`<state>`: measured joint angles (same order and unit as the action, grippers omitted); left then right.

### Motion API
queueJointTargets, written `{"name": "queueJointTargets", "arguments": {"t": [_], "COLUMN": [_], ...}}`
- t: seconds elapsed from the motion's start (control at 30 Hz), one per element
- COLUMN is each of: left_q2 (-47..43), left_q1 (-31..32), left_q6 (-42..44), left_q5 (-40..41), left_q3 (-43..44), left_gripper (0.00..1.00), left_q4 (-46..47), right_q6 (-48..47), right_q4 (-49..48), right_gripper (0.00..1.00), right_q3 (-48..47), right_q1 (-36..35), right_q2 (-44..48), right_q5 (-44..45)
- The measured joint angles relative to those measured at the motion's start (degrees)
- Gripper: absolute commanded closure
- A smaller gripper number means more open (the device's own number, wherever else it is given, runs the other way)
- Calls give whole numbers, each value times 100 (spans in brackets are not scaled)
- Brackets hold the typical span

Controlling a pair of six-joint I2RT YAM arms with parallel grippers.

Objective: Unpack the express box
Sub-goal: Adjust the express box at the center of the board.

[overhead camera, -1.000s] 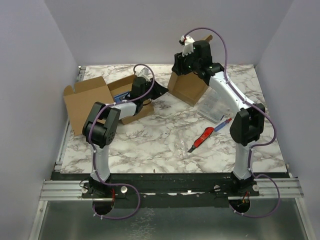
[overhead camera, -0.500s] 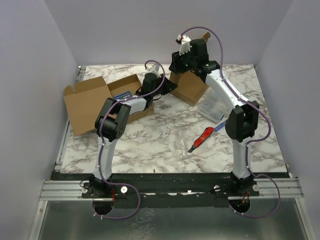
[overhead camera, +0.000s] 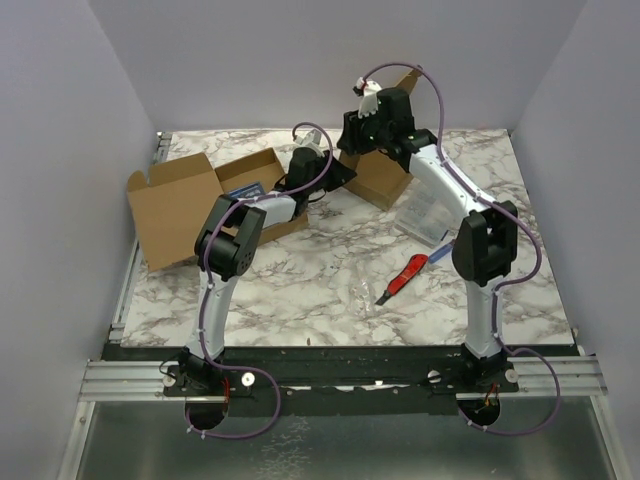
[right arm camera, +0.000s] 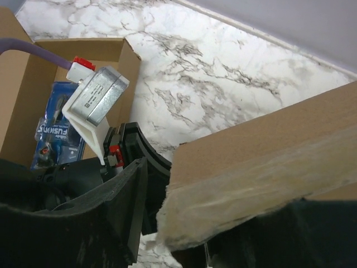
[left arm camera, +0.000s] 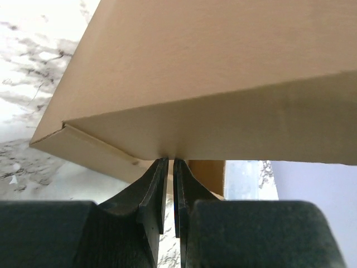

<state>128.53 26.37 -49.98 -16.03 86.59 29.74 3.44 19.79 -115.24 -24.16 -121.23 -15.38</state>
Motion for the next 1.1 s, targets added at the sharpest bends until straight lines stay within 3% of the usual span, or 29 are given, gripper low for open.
{"name": "queueJointTargets", "arguments": {"t": [0.17,0.33,0.47,0.7,0.87,1.1], "left_q2": [205,219,79,-654,-1696,-3318], "left_q1": [2,17,48,55,-2,-813], "left_q6": [0,-4,-26,-273,-175,459], "left_q5": [46,46,26,-420,-726,-951], "left_q3": [0,-9,-212,-920,-1759,-2691], "left_gripper": [84,65,57,46,42,36], "left_q4": [-35,-31,-35,-205,-632,-1784], "right_q6": [264,721,1130,1388,1209,566], "right_q4": [-181,-35,258,570,758,621], "right_gripper": [44,21,2,1,0,2], "right_q3": [514,706,1132,2155,2651,2704], "right_q1": [0,0,2,50,24,-916], "right_q2": [234,468,1043,2490,3023,3027], "right_q5": [232,780,1255,1853,2116,2109]}}
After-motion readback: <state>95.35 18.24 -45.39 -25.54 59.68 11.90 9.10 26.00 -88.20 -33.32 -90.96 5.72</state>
